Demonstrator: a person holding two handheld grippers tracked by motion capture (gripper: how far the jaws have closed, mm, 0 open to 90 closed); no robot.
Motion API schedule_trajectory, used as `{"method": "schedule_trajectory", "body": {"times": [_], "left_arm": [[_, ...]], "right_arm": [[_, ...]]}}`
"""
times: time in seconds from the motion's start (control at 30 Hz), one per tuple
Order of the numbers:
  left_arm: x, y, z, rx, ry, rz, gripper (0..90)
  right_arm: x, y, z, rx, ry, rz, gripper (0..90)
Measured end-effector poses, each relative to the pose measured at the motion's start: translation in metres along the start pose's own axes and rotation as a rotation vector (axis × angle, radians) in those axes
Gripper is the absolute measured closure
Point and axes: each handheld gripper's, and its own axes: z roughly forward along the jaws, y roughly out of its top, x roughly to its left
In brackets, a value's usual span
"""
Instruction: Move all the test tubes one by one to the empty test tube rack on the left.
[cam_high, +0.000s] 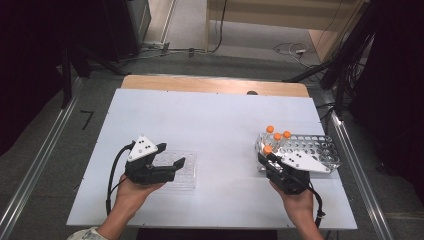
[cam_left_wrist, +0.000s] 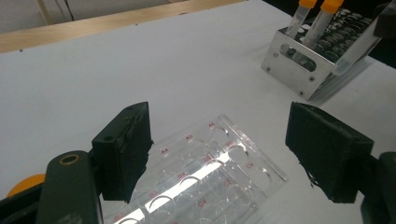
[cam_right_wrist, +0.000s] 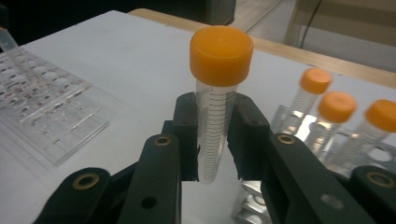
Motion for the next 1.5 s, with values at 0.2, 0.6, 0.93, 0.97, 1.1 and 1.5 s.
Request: {"method": "schedule_trajectory", "body": {"times": [0.2,0.6,0.93,0.97,1.1,1.5], "left_arm": [[-0.012,0.004,0.009,-0.002,-0.038,0.021,24.7],[-0.041,0.006,0.029,0.013,-0.114,0.082,29.2],[-0.058,0.009,0.037,-0.003,-0.177,0.104,38.2],[-0.059,0.009,0.037,-0.001,-0.183,0.108,39.4],[-0.065,0.008,0.042,0.004,-0.201,0.123,45.3],[-0.075,0.007,0.051,0.014,-0.227,0.15,61.9]], "right_arm": [[0.018,-0.001,0.017,0.027,0.056,-0.026,72.0],[0.048,-0.006,0.039,0.071,0.146,-0.075,72.1],[0.061,-0.008,0.047,0.097,0.197,-0.1,72.0],[0.063,-0.008,0.048,0.099,0.204,-0.104,72.0],[0.068,-0.008,0.052,0.107,0.221,-0.116,72.1],[0.079,-0.01,0.055,0.121,0.273,-0.14,72.0]]}}
